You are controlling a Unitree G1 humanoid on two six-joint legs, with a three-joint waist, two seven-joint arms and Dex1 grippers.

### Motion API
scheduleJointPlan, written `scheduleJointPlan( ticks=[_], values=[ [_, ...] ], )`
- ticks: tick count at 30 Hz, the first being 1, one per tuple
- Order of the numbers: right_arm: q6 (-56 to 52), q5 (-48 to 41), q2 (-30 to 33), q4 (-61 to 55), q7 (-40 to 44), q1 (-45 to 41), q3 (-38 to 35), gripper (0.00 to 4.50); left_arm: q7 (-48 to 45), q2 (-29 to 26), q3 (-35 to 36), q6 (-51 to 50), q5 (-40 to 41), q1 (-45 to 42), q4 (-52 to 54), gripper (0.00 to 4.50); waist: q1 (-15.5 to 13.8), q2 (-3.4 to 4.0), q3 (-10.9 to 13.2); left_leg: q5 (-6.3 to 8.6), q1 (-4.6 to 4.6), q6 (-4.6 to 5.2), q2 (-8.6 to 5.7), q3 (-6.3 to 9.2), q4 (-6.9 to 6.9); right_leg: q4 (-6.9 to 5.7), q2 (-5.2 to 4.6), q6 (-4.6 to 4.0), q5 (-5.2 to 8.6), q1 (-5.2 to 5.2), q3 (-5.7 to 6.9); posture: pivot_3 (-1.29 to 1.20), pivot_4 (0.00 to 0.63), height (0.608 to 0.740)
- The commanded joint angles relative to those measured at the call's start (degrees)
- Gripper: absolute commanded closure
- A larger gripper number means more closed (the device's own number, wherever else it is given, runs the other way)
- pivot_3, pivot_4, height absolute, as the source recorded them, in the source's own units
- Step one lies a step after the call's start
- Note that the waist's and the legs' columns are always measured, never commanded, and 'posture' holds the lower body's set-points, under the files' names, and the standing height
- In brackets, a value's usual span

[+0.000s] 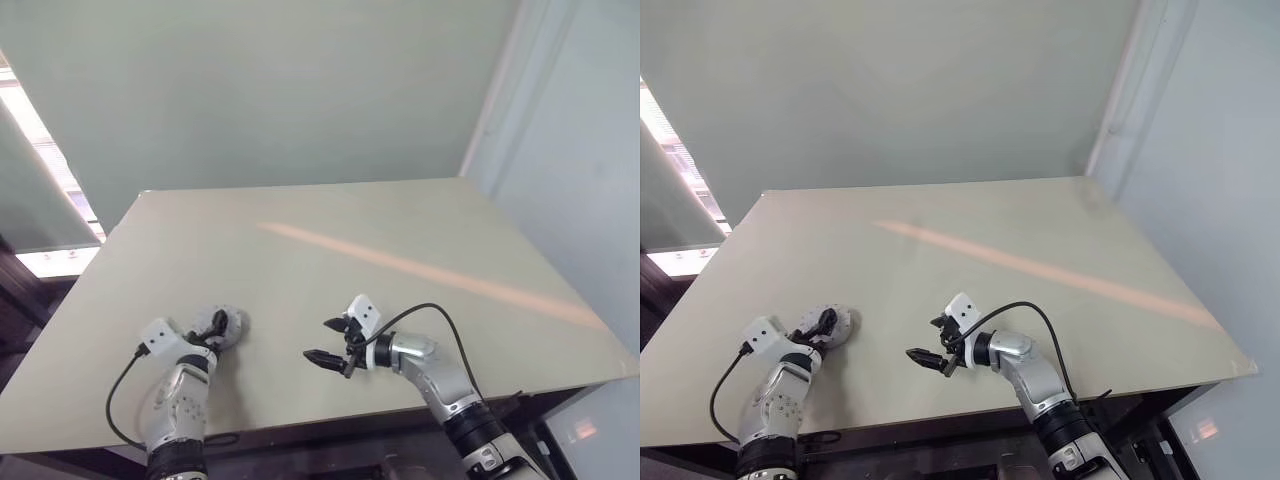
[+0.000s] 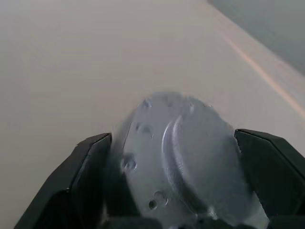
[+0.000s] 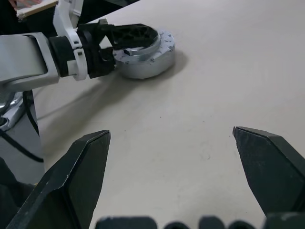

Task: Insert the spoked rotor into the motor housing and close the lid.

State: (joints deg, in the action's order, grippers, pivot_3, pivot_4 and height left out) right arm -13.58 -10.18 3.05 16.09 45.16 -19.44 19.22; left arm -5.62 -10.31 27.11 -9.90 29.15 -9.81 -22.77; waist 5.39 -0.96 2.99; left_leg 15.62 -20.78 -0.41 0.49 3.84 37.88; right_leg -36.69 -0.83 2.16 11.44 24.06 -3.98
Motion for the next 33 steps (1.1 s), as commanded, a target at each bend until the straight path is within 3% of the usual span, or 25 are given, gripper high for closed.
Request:
scheduleJointPlan(
  ticks=[1,5,9,16,21,33],
  values=[
    [1.3,0.0,-0.4,-1.6,-0.2,-0.7,-0.4,0.00,2.9,-2.0,-0.7,4.4,-5.4,-0.7,-0.8,0.03,0.0,0.01,0.0,0.00,0.04,0.00,0.00,0.00,-0.01,0.00,0.00,0.00,0.00,-0.03,0.00,0.00,0.000,0.740],
    [1.6,0.2,-0.4,-1.1,-0.3,-0.7,-0.7,0.00,2.2,-1.9,-0.3,9.9,-7.2,0.3,0.2,0.03,0.0,0.01,0.0,0.00,0.10,0.00,0.00,-0.01,0.01,0.00,-0.01,0.00,0.00,-0.12,0.00,0.00,0.000,0.740],
    [2.4,-0.1,-0.5,-0.8,-1.0,-0.8,-1.5,0.00,-5.2,-1.6,-0.8,12.7,-3.9,2.6,5.4,0.03,-0.1,0.00,0.0,0.00,0.09,0.00,0.00,-0.01,0.01,0.01,-0.02,0.00,0.00,-0.12,0.01,0.00,0.000,0.740],
    [3.1,-1.3,1.4,-1.5,-0.7,-0.8,-4.5,0.00,-20.3,-5.4,-9.4,2.6,1.0,9.2,22.5,0.03,-0.2,0.04,0.0,0.01,0.08,0.00,0.01,-0.04,0.03,0.00,-0.03,-0.12,0.07,-0.12,0.00,0.00,0.000,0.740],
    [2.6,-3.0,5.0,-5.1,1.1,0.2,-7.2,0.00,-26.7,-9.0,-18.6,-3.9,0.2,11.3,32.7,0.03,-0.1,0.10,0.0,0.01,0.12,0.00,0.01,-0.05,0.07,0.01,-0.03,-0.15,0.09,-0.18,-0.02,0.00,0.000,0.740],
    [2.4,-1.6,7.9,-10.6,-0.2,5.4,-7.0,0.00,-30.1,-11.3,-20.8,-8.3,0.8,15.8,35.9,0.03,0.0,0.29,0.1,0.00,0.18,0.02,0.08,-0.08,0.08,-0.05,0.03,-0.17,0.10,-0.16,-0.06,0.00,0.000,0.740]
  ],
)
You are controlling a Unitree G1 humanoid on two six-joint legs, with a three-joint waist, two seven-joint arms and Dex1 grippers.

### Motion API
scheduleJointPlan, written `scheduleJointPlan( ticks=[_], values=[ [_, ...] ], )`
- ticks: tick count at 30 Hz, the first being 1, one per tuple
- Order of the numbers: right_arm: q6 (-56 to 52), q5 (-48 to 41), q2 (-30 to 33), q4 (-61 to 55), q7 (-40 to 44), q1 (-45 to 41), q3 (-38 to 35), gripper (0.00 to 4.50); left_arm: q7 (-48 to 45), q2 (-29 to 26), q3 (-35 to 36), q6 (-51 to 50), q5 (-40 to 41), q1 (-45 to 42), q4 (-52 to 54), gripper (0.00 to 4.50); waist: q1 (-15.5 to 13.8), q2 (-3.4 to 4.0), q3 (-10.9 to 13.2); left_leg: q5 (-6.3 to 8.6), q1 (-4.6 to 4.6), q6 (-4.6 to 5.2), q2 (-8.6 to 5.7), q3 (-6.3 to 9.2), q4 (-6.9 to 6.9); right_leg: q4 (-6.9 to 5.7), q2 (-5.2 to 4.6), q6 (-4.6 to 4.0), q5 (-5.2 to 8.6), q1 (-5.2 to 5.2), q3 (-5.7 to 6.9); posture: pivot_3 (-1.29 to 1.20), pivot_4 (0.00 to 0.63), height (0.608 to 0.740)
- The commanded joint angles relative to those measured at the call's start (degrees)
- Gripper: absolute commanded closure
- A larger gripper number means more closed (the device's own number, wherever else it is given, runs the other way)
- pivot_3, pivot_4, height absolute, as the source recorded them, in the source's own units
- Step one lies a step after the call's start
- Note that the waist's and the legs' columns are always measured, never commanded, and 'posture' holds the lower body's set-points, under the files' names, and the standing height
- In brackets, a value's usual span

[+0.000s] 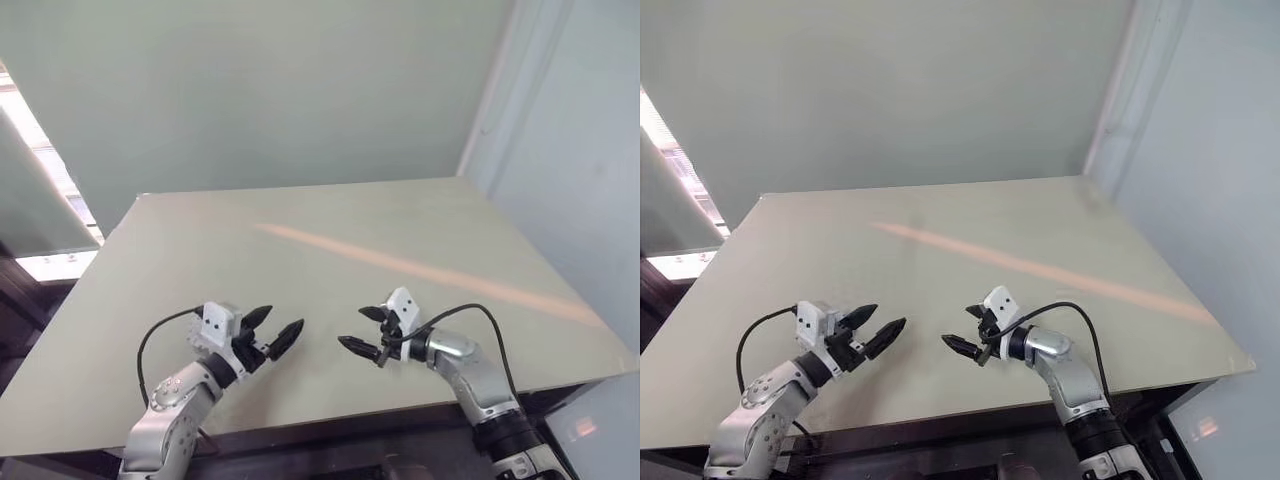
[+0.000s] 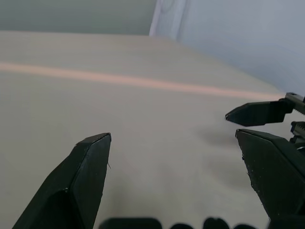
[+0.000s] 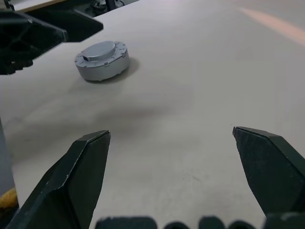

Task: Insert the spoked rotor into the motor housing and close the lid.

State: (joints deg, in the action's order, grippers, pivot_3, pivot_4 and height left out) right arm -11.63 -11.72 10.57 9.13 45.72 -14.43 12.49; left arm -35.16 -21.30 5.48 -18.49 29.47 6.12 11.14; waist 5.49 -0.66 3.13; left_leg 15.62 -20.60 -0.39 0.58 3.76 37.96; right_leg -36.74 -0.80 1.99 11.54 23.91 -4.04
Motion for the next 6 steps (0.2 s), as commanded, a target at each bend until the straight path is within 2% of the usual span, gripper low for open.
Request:
scheduleJointPlan(
  ticks=[1,6],
  values=[
    [0.3,0.0,0.4,-4.1,-1.1,0.8,-0.2,0.00,-0.7,-0.3,0.9,0.4,0.4,0.0,1.7,0.03,-0.1,0.00,0.0,0.00,-0.01,0.00,-0.01,0.00,0.03,0.01,-0.01,0.00,0.00,-0.01,0.00,0.00,0.000,0.740],
    [-0.2,-0.5,0.9,-5.6,-1.7,2.1,-0.7,0.00,-0.2,0.2,0.6,-0.2,0.3,-0.3,1.2,0.03,-0.1,-0.01,0.0,0.00,-0.01,0.00,-0.03,0.00,0.02,0.02,-0.03,0.00,0.00,-0.02,0.00,0.00,0.000,0.740]
  ],
)
